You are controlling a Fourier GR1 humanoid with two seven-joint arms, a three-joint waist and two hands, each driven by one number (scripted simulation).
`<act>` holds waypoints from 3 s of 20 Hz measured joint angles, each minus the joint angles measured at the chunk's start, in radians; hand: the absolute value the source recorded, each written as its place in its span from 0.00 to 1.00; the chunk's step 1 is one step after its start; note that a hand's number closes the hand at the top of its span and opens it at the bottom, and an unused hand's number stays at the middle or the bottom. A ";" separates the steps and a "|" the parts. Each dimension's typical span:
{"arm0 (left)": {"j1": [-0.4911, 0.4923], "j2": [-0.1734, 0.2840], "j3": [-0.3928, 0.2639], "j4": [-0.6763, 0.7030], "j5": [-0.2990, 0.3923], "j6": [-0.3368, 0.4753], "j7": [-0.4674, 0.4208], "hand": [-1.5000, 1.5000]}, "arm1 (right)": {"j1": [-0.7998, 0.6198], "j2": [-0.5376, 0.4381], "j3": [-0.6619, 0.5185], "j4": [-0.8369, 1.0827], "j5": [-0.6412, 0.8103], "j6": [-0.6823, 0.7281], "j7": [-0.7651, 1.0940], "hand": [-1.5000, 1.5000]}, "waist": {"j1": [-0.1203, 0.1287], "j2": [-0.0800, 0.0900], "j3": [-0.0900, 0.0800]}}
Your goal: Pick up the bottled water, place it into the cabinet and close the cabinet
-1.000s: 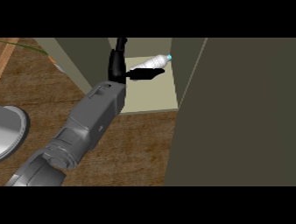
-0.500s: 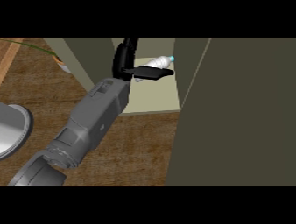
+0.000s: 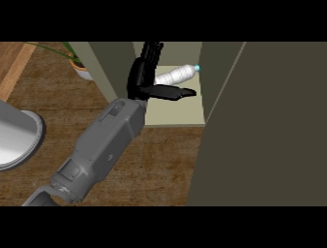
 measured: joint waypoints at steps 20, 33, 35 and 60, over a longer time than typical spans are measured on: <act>0.692 0.217 -0.184 -0.870 -0.068 0.081 0.186 1.00 | -0.144 -0.080 0.166 -0.006 0.025 0.070 0.236 1.00 | 0.039 -0.004 -0.001; 1.018 0.389 -0.093 -1.187 -0.036 0.015 0.183 1.00 | -0.411 0.190 0.390 0.139 0.169 0.014 0.468 1.00 | 0.032 0.001 -0.002; 1.060 0.402 -0.083 -1.219 -0.031 0.004 0.173 1.00 | -0.446 0.168 0.405 0.139 0.183 0.005 0.500 1.00 | 0.036 0.001 -0.002; 1.257 0.566 0.136 -1.250 0.102 -0.265 0.115 1.00 | -1.003 0.339 0.017 0.741 -0.114 -0.122 0.424 1.00 | 0.065 0.016 -0.001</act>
